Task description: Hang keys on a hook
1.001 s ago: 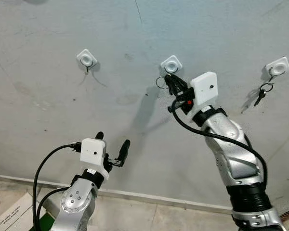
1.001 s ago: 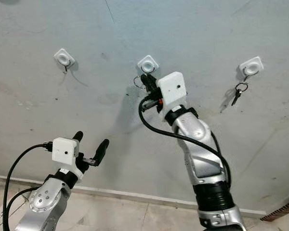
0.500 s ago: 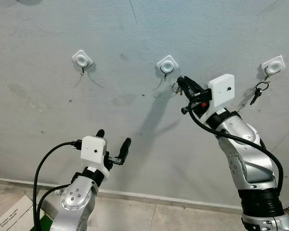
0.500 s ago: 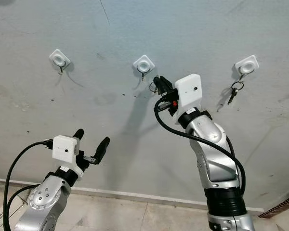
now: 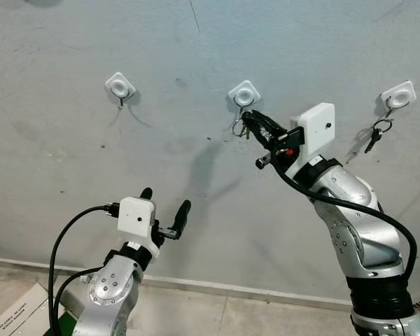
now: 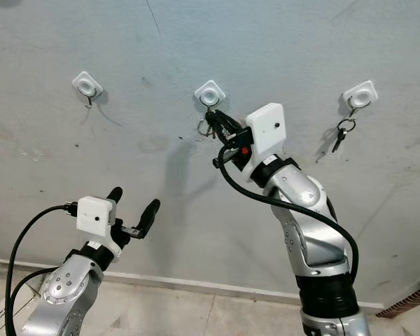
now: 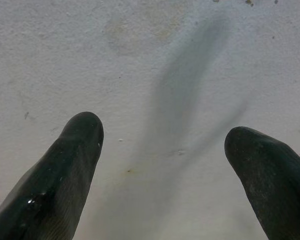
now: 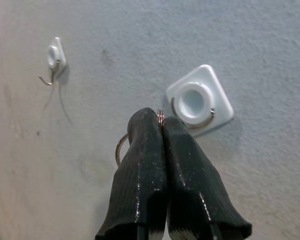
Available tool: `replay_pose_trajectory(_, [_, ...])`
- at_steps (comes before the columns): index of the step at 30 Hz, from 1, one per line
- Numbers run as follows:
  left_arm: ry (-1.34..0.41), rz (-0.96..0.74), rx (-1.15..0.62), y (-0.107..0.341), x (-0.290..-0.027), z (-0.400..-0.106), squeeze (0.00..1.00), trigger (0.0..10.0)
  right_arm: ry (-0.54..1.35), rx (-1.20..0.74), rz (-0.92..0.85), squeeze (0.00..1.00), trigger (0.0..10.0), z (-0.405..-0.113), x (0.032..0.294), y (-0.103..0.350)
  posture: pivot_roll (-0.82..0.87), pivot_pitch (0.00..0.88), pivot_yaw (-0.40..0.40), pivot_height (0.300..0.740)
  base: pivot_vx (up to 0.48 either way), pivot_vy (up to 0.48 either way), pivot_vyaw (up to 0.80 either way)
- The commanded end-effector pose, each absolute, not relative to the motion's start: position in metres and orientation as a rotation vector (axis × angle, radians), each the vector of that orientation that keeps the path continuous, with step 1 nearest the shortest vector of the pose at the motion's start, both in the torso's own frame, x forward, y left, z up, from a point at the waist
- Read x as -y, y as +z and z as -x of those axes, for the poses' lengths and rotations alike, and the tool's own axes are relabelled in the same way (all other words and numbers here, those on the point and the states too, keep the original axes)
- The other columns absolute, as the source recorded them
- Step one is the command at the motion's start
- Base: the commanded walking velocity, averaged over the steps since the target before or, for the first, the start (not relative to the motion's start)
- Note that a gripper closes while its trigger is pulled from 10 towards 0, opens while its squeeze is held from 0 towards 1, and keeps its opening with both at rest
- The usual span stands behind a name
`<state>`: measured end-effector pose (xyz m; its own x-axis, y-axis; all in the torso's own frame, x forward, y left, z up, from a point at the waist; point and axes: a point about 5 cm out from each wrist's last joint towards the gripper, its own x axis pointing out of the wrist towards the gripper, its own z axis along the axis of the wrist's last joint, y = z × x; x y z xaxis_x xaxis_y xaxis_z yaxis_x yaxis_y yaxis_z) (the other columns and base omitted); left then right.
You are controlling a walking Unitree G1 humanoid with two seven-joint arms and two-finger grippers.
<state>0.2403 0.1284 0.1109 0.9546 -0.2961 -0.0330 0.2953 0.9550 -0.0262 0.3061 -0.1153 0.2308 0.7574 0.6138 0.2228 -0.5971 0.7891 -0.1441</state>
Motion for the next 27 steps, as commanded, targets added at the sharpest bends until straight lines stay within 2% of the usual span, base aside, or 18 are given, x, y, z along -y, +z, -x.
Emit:
replay_pose_trajectory(1, [-0.306,0.011,-0.048,0.109,-0.129,-0.241,0.00,10.0,0.688,0.276,0.056,0.00,10.0,-0.303,0.111,0.235,-0.01,0.012,0.058,0.740,0.000,0.000,0.00])
replay_pose_trajectory(17, [-0.305,0.011,-0.045,0.110,-0.127,-0.243,0.00,10.0,0.639,0.308,0.011,0.00,10.0,-0.310,0.095,0.243,0.00,0.004,0.053,0.740,0.000,0.000,0.00])
replay_pose_trajectory(27, [-0.303,0.012,-0.046,0.109,-0.127,-0.244,0.00,10.0,0.516,0.274,0.052,0.00,10.0,-0.319,0.107,0.232,-0.01,0.000,0.054,0.740,0.000,0.000,0.00])
